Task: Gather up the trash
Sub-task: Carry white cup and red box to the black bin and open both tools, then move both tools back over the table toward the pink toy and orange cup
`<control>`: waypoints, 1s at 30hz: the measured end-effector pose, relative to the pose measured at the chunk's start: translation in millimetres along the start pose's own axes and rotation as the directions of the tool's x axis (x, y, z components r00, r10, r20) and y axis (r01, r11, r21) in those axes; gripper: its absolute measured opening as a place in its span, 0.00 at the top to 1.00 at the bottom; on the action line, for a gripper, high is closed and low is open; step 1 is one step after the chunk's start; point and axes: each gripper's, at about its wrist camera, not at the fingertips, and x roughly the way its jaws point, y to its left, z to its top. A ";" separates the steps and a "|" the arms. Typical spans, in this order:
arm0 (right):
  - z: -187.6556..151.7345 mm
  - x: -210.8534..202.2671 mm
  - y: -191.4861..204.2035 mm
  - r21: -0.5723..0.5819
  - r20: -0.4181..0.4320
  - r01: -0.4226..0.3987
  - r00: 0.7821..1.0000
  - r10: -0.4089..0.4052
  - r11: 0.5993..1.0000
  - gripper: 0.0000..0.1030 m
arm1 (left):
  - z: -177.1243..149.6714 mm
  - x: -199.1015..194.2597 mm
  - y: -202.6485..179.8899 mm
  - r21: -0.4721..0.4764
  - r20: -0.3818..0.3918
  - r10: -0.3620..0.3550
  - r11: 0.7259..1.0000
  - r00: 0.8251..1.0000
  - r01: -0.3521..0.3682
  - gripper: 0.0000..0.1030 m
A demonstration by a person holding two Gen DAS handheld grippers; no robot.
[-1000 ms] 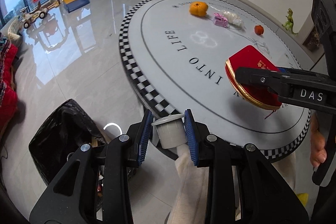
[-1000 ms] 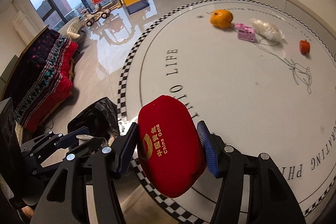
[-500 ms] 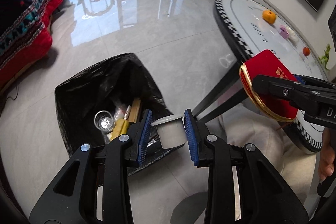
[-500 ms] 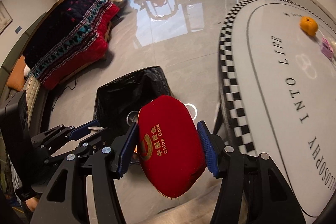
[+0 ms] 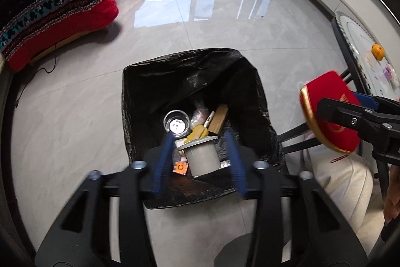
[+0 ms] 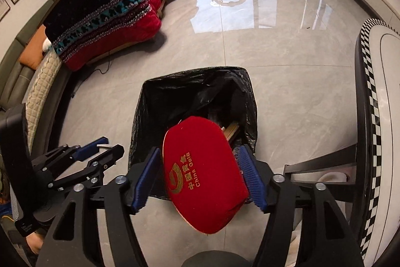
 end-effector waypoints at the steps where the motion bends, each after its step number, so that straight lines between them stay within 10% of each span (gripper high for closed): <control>1: 0.0 0.4 0.4 -0.001 0.005 0.006 1.000 -0.006 1.000 0.24 | -0.4 -0.7 2.6 -0.012 0.016 0.037 0.999 0.999 -0.037 0.06; 16: -4.8 -16.6 -31.4 0.099 0.054 -0.052 0.997 0.047 0.994 0.24 | 3.2 -3.3 -15.5 0.033 0.035 -0.002 0.999 0.999 0.001 0.06; 30: -25.4 -72.8 -116.1 0.238 0.139 -0.033 0.990 0.000 0.971 0.24 | 27.9 -22.0 -120.9 0.224 0.058 -0.113 0.970 0.992 0.097 0.06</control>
